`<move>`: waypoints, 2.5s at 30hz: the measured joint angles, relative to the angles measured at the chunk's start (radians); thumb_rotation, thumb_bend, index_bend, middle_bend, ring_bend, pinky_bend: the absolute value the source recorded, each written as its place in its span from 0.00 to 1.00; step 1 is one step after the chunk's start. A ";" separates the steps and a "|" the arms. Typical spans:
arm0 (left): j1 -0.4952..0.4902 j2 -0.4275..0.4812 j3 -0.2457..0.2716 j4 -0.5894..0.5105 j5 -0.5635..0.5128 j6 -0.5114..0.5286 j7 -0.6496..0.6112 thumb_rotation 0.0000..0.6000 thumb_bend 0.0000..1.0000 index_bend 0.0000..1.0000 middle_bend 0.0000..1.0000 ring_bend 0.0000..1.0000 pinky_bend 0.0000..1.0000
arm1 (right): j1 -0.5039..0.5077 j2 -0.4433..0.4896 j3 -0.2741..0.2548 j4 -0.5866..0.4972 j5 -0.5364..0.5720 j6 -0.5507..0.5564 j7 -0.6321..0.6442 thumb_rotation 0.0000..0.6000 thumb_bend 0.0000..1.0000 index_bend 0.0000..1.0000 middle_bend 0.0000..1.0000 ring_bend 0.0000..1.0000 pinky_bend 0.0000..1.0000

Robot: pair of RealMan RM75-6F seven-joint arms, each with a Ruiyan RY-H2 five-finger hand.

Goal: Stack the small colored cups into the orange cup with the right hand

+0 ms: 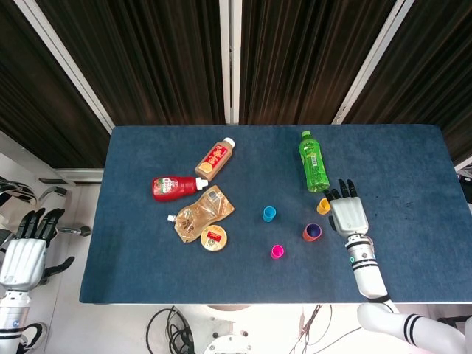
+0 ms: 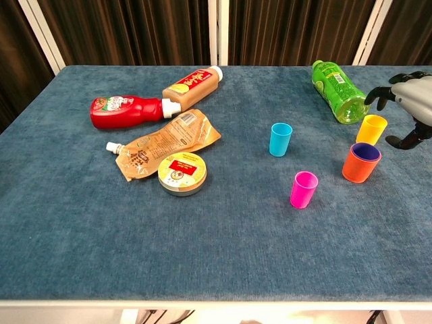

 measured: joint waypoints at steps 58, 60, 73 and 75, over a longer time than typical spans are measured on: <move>0.004 0.011 0.006 -0.024 0.008 0.002 0.011 1.00 0.13 0.08 0.10 0.00 0.06 | -0.088 0.124 -0.142 -0.342 -0.260 0.212 -0.089 1.00 0.33 0.51 0.49 0.13 0.00; 0.005 0.011 0.006 -0.023 0.008 0.003 0.010 1.00 0.14 0.08 0.10 0.00 0.06 | -0.088 0.120 -0.138 -0.334 -0.251 0.204 -0.091 1.00 0.33 0.51 0.49 0.13 0.00; 0.007 0.009 0.008 -0.012 0.006 0.001 -0.005 1.00 0.13 0.08 0.10 0.00 0.06 | -0.084 0.102 -0.132 -0.313 -0.211 0.157 -0.099 1.00 0.32 0.40 0.40 0.11 0.00; 0.007 0.010 0.008 -0.012 0.008 0.001 -0.006 1.00 0.13 0.08 0.10 0.00 0.06 | -0.085 0.107 -0.132 -0.320 -0.213 0.156 -0.095 1.00 0.30 0.25 0.29 0.06 0.00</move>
